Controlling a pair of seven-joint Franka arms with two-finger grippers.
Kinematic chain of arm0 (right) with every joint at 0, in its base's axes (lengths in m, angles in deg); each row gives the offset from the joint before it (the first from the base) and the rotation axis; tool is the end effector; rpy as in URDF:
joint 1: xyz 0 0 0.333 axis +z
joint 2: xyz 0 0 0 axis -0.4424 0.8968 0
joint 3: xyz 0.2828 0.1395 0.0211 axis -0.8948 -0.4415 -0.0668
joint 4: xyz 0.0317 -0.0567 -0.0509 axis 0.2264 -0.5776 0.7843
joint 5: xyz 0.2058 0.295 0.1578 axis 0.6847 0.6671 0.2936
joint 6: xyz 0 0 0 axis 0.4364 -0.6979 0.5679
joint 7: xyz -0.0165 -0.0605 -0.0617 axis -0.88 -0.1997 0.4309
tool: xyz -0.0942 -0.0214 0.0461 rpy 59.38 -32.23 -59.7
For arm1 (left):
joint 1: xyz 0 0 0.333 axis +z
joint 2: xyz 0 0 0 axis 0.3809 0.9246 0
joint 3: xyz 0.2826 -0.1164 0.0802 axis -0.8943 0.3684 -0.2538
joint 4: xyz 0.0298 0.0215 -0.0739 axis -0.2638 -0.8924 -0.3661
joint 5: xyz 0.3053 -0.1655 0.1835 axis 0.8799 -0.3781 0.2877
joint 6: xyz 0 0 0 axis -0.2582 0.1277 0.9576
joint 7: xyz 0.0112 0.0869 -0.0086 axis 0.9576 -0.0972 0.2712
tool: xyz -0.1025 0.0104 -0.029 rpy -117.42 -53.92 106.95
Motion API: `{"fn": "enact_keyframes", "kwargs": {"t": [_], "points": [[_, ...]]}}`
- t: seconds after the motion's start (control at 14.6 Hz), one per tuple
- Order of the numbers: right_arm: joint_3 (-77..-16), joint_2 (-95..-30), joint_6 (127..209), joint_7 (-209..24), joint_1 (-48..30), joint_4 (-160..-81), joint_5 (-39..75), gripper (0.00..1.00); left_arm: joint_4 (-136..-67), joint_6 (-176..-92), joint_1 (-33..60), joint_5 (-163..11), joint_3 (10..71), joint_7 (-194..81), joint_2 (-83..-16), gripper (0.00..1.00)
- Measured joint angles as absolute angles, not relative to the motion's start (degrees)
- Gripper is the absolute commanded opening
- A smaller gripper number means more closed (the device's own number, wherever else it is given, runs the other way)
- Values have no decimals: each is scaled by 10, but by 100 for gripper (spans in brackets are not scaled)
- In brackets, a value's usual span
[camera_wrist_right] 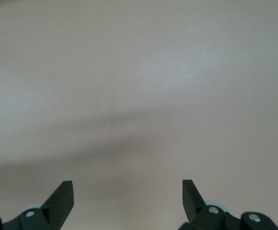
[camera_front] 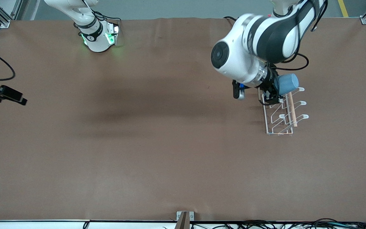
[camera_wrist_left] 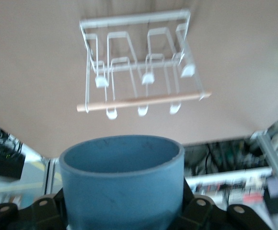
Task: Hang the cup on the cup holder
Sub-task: 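Hook the blue cup onto a white holder hook with the left gripper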
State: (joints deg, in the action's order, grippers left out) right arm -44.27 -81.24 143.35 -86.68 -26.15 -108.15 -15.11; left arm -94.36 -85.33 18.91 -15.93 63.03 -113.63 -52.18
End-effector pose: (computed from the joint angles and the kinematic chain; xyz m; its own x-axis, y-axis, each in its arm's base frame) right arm 0.5787 -0.0654 0.6097 0.9902 -0.1394 -0.0021 -0.1394 -0.9889 -0.0510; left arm 0.5165 -0.2871 0.4303 -0.1344 -0.5945 -0.7928 -0.9908 0.0689 0.1162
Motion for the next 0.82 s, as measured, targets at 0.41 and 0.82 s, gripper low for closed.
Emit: {"fn": "enact_keyframes", "kwargs": {"t": [0.41, 0.82], "points": [[-470, -828, 1403, -877, -305, -1068, -156, 100, -1007, -872, 215, 6, 625, -1133, -445, 0], [-486, -829, 1402, -877, -311, -1070, -157, 100, -1040, -873, 214, 73, 609, -1094, -365, 1]]}}
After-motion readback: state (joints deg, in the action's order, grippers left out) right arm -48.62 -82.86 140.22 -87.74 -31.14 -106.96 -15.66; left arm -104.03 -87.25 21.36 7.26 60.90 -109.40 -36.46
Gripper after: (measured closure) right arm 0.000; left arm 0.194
